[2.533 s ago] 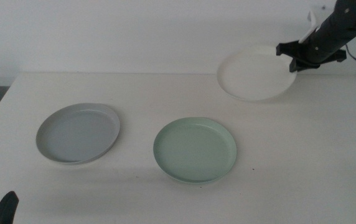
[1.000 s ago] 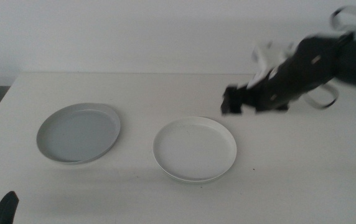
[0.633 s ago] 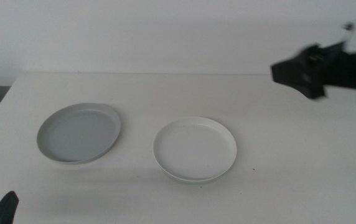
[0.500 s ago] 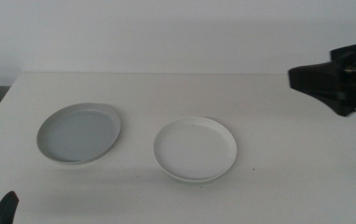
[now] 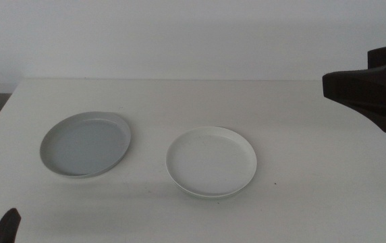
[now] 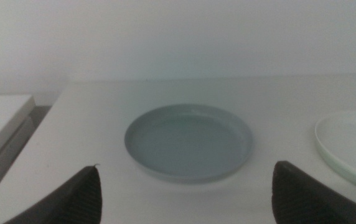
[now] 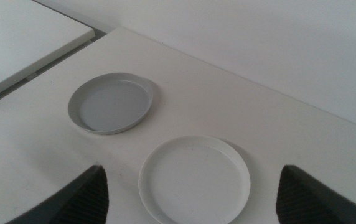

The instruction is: Stack the three bowls on top of each other.

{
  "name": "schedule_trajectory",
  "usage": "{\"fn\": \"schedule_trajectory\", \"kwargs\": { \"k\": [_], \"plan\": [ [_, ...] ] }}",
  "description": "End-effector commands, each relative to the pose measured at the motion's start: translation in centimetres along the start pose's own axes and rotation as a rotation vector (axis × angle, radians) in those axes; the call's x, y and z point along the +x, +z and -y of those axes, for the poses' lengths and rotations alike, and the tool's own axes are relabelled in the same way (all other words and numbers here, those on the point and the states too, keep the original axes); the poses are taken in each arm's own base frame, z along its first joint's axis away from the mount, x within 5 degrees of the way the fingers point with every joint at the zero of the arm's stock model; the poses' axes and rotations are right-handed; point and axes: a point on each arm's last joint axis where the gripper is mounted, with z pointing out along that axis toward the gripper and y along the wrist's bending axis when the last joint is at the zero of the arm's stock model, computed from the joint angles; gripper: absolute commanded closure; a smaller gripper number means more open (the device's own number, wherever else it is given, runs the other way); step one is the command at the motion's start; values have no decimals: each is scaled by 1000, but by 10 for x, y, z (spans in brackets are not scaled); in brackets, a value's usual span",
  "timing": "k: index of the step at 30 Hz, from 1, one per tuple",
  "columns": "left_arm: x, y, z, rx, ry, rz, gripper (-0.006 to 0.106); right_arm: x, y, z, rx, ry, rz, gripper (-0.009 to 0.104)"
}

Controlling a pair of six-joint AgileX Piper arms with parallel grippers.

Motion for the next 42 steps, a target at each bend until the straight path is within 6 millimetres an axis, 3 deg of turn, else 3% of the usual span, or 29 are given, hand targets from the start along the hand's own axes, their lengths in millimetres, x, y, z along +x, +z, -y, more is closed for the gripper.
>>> {"fn": "schedule_trajectory", "kwargs": {
  "k": [1, 5, 10, 12, 15, 19, 23, 28, 34, 38, 42],
  "plan": [
    [0, 0, 0, 1, 2, -13, 7, 0, -1, 1, 9, 2, 7, 16],
    [-48, -1, 4, 17, 2, -92, 7, 0, -1, 1, 9, 2, 7, 16],
    [-132, 23, 11, 75, -2, -465, 7, 0, -1, 1, 9, 2, 7, 16],
    [-153, 38, 12, 101, -2, -620, 7, 0, -1, 1, 7, 5, 8, 16],
    [-166, 58, 13, 130, -7, -811, 7, 0, -1, 1, 7, 5, 8, 16],
    [-167, 94, 12, 146, -14, -904, 7, 0, -1, 1, 7, 5, 8, 16],
    [-153, 130, 9, 124, -121, -988, 7, 0, -1, 1, 7, 5, 8, 16],
    [-145, 190, -20, 47, -184, -1034, 7, 0, -1, 1, 7, 5, 8, 16],
    [-132, 256, -64, 27, -378, -1057, 7, 0, -1, 1, 7, 5, 8, 16],
    [-100, 294, -83, 95, -428, -1054, 7, 0, -1, 1, 7, 5, 8, 16],
    [-65, 316, -96, 92, -380, -1058, 7, 0, -1, 1, 7, 5, 8, 16]
  ]
}}
